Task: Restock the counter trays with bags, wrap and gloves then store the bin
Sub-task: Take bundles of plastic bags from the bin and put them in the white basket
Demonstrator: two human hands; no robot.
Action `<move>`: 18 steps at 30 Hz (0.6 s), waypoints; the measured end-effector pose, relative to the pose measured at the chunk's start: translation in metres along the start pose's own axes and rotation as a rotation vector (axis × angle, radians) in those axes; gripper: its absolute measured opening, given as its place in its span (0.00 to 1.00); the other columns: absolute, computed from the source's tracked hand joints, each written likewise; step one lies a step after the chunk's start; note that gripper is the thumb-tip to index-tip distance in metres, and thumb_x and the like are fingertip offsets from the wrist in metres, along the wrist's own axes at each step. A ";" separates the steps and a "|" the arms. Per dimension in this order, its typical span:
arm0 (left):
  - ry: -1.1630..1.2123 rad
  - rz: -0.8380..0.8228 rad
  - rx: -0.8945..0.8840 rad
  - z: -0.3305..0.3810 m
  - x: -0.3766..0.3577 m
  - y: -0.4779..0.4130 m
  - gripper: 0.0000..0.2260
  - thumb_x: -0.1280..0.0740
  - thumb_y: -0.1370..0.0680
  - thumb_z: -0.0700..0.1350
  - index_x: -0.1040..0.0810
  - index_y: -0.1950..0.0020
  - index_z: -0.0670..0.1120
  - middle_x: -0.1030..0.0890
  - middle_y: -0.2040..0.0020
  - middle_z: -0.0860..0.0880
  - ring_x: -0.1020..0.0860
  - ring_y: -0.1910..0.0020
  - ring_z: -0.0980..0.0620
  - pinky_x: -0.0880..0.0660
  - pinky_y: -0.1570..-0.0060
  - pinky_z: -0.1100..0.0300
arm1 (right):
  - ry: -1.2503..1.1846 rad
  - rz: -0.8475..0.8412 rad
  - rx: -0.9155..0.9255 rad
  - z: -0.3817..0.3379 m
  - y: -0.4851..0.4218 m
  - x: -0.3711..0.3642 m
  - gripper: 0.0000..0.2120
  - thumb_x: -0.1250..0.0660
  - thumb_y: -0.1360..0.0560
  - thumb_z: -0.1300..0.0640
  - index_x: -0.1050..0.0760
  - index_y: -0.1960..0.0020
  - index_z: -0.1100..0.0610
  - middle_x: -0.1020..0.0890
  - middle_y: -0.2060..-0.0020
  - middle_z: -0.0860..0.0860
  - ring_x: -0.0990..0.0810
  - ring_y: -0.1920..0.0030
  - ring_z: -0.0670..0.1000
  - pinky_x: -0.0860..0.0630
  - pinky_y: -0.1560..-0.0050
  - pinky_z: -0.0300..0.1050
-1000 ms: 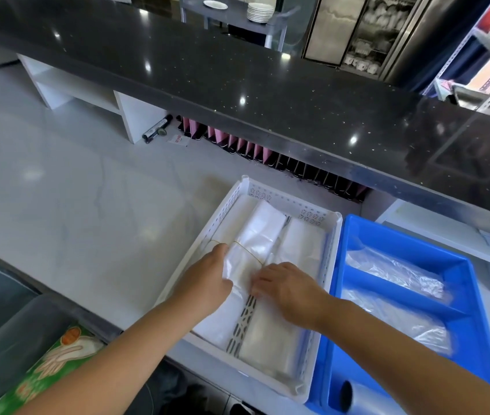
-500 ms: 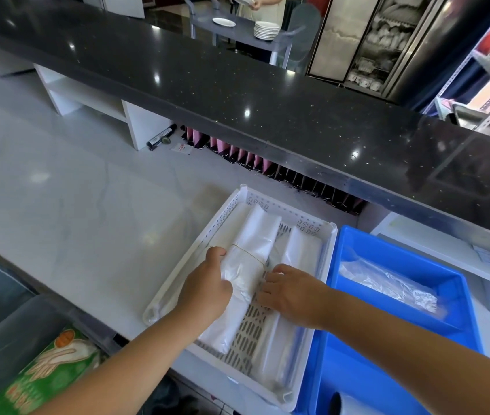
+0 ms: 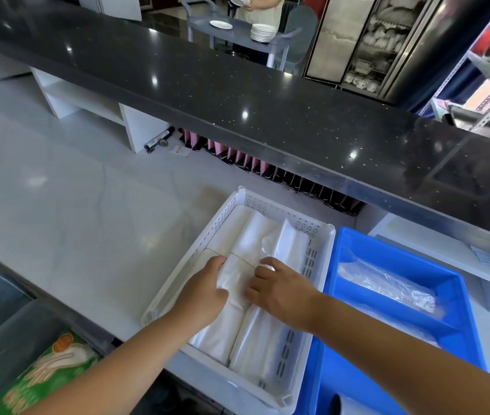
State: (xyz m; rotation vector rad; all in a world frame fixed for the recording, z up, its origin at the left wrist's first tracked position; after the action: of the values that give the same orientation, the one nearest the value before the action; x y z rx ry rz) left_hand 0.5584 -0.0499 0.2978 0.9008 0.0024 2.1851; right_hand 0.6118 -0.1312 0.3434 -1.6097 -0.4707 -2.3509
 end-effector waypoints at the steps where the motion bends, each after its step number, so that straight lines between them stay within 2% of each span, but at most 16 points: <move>1: -0.072 -0.019 0.001 0.001 -0.001 0.000 0.27 0.40 0.27 0.38 0.41 0.29 0.50 0.24 0.41 0.48 0.23 0.52 0.50 0.24 0.53 0.53 | -0.006 -0.020 -0.011 0.001 0.000 -0.004 0.14 0.33 0.38 0.64 0.25 0.55 0.51 0.21 0.63 0.46 0.23 0.58 0.51 0.28 0.39 0.48; 3: -0.287 -0.021 -0.047 0.009 -0.002 0.000 0.26 0.40 0.25 0.41 0.43 0.28 0.49 0.25 0.42 0.46 0.24 0.51 0.48 0.25 0.55 0.54 | -0.013 -0.031 -0.028 0.005 0.001 -0.006 0.13 0.33 0.38 0.64 0.25 0.57 0.50 0.20 0.64 0.45 0.22 0.59 0.50 0.27 0.40 0.47; 5: -0.488 0.057 -0.167 0.026 -0.001 0.000 0.27 0.37 0.26 0.43 0.42 0.29 0.47 0.29 0.41 0.47 0.28 0.45 0.47 0.27 0.51 0.56 | -0.011 -0.009 -0.020 0.007 0.004 -0.003 0.11 0.32 0.39 0.63 0.23 0.60 0.50 0.21 0.66 0.45 0.23 0.60 0.50 0.26 0.41 0.47; 7: -0.507 0.120 -0.293 0.041 0.000 0.002 0.27 0.36 0.26 0.45 0.41 0.29 0.48 0.31 0.38 0.48 0.31 0.40 0.47 0.30 0.46 0.56 | -0.005 0.054 -0.001 0.008 0.009 0.006 0.10 0.31 0.38 0.64 0.23 0.62 0.50 0.22 0.67 0.46 0.23 0.60 0.50 0.25 0.42 0.46; 9: -0.305 0.086 -0.317 0.046 0.000 0.001 0.23 0.37 0.25 0.43 0.36 0.30 0.50 0.28 0.38 0.49 0.31 0.40 0.50 0.31 0.43 0.59 | -0.001 0.173 -0.013 0.013 0.017 0.020 0.10 0.33 0.35 0.66 0.24 0.65 0.51 0.23 0.68 0.47 0.24 0.61 0.51 0.25 0.46 0.45; 11: -0.097 0.008 -0.274 0.047 -0.004 -0.004 0.17 0.40 0.23 0.41 0.29 0.35 0.50 0.23 0.40 0.51 0.27 0.44 0.55 0.31 0.46 0.64 | 0.000 0.320 -0.057 0.024 0.032 0.038 0.10 0.35 0.30 0.65 0.24 0.65 0.52 0.24 0.69 0.47 0.26 0.62 0.52 0.28 0.52 0.44; 12: 0.005 -0.058 -0.221 0.046 -0.010 -0.006 0.14 0.41 0.22 0.41 0.26 0.38 0.50 0.22 0.41 0.51 0.25 0.45 0.55 0.30 0.45 0.64 | -0.003 0.382 -0.077 0.029 0.040 0.046 0.10 0.36 0.27 0.64 0.23 0.64 0.53 0.25 0.69 0.48 0.26 0.62 0.52 0.29 0.55 0.44; 15: 0.357 -0.298 -0.002 0.048 -0.040 -0.004 0.11 0.42 0.21 0.42 0.22 0.45 0.48 0.19 0.46 0.47 0.22 0.47 0.50 0.27 0.39 0.55 | -0.001 0.559 -0.123 0.038 0.066 0.068 0.06 0.34 0.25 0.61 0.20 0.57 0.54 0.22 0.67 0.50 0.28 0.62 0.53 0.32 0.59 0.44; 17: 0.550 -0.435 0.146 0.053 -0.060 0.003 0.10 0.42 0.21 0.43 0.21 0.51 0.47 0.19 0.54 0.46 0.21 0.53 0.50 0.25 0.45 0.56 | 0.005 0.661 -0.150 0.040 0.079 0.077 0.05 0.32 0.26 0.61 0.18 0.56 0.55 0.19 0.66 0.51 0.30 0.61 0.53 0.34 0.60 0.44; 18: 0.656 -0.487 0.219 0.056 -0.069 0.007 0.09 0.42 0.21 0.43 0.21 0.51 0.45 0.18 0.54 0.45 0.21 0.54 0.49 0.24 0.47 0.56 | 0.008 0.682 -0.160 0.040 0.083 0.079 0.05 0.32 0.26 0.61 0.17 0.56 0.55 0.18 0.65 0.52 0.30 0.61 0.52 0.33 0.60 0.44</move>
State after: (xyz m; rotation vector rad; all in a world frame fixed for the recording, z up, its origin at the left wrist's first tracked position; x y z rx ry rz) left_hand 0.6193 -0.1146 0.3001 0.2153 0.7120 1.9321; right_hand 0.6492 -0.1929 0.4408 -1.5053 0.2506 -1.8970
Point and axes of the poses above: each hand's wrist, its own y-axis away from the middle knuckle, its own x-axis out of the back of the hand, z = x × y, the point moved 10 cm from there along -y, towards the middle knuckle
